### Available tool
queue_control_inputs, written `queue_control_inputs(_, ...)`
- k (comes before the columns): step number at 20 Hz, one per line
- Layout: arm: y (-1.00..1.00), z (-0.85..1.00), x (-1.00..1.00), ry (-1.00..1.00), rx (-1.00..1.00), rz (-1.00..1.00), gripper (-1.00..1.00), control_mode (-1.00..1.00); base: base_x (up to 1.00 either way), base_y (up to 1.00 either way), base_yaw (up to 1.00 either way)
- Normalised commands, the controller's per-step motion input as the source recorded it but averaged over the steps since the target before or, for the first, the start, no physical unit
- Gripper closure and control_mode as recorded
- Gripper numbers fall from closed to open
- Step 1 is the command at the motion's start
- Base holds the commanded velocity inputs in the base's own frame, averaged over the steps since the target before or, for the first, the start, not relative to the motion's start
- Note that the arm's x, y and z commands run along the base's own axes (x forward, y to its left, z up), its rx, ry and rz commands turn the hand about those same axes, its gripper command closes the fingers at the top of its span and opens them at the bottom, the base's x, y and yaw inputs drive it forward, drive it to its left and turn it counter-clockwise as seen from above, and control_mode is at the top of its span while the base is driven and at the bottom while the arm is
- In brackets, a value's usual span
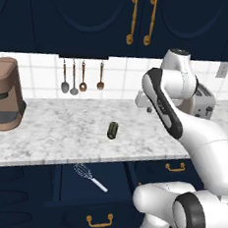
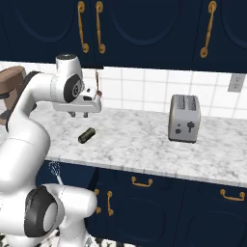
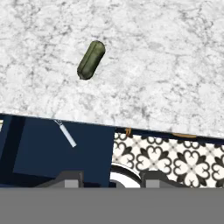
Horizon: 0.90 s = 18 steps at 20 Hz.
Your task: Pick the whisk from the drawer and place it on the counter.
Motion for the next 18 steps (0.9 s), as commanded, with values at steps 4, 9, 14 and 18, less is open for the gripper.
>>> queue_control_inputs(4, -0.06, -0.03, -0.16, 0.0, 0.03, 0.0, -1.0, -1.0, 0.0, 0.0, 0.0)
queue_control_inputs(9, 0.0, -0.33, -0.64, -0.02, 0.0, 0.01, -1.0, -1.0, 0.0, 0.0, 0.0)
queue_control_inputs(14, 0.0, -0.63, -0.09, 0.0, 0.0, 0.03, -1.0, -1.0, 0.0, 0.0, 0.0)
queue_control_inputs(18, -0.01, -0.58, 0.0, 0.03, 0.0, 0.1, -1.0, -1.0, 0.0, 0.0, 0.0)
